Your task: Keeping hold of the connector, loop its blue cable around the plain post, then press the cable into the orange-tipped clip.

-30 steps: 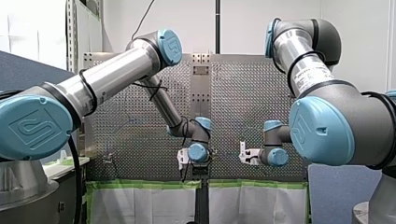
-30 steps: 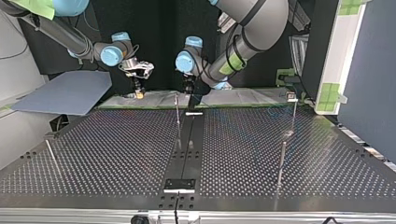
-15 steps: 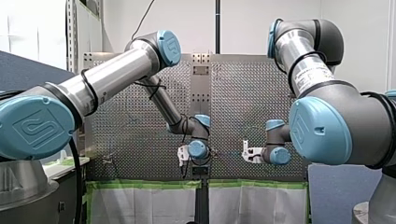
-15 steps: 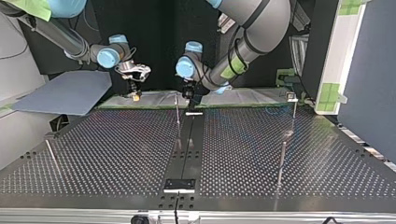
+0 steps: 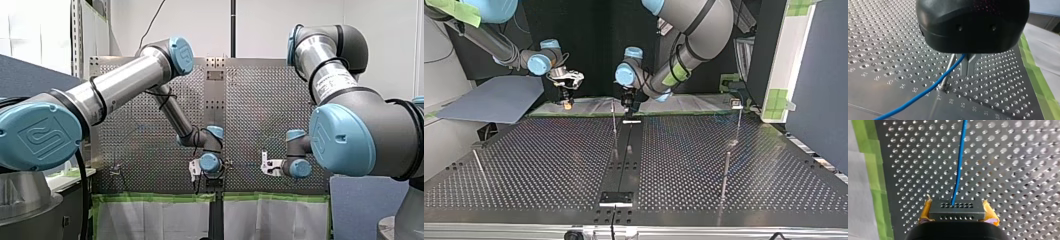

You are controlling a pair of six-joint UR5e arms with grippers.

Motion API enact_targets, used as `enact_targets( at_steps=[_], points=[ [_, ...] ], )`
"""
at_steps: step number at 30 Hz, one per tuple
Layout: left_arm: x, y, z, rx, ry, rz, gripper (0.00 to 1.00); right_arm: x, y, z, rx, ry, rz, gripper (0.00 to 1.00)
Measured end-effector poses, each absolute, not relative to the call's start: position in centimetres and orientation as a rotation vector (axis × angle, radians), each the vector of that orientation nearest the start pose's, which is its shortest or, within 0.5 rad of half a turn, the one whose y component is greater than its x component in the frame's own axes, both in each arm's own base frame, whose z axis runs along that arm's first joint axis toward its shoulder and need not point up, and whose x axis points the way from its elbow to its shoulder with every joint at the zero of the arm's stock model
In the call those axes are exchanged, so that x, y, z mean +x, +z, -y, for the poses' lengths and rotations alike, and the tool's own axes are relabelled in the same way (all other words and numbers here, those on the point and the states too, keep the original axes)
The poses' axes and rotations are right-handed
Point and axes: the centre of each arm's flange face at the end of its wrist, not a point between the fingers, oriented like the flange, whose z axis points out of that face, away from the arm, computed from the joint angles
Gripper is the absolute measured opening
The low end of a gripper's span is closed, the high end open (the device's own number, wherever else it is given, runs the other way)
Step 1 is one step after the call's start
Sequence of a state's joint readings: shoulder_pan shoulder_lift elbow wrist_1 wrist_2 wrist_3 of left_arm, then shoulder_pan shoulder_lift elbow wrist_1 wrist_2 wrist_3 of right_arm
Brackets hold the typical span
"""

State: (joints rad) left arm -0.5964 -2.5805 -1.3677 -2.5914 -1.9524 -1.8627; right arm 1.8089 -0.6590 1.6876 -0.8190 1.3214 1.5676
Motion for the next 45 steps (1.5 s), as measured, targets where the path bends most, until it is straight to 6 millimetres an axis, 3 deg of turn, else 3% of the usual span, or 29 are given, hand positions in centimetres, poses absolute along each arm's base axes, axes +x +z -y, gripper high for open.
enact_targets(
  at_steps=[7, 17, 33, 45],
  points=[
    [53.4, -0.9, 47.0, -0.009, -0.303, -1.803, 0.01, 29.8, -4.3, 56.4, 1.735, 1.445, 1.102, 0.0],
    [55.5, 0.0, 46.4, -0.031, -0.309, -1.781, 0.01, 29.9, -4.0, 57.5, 1.729, 1.445, 1.099, 0.0],
    [58.3, 2.0, 45.9, -0.068, -0.3, -1.743, 0.01, 30.9, -0.8, 62.0, 1.703, 1.474, 1.031, 0.0],
    [59.4, 2.5, 45.3, -0.077, -0.297, -1.74, 0.01, 31.0, -0.3, 62.7, 1.698, 1.485, 1.024, 0.0]
  ],
)
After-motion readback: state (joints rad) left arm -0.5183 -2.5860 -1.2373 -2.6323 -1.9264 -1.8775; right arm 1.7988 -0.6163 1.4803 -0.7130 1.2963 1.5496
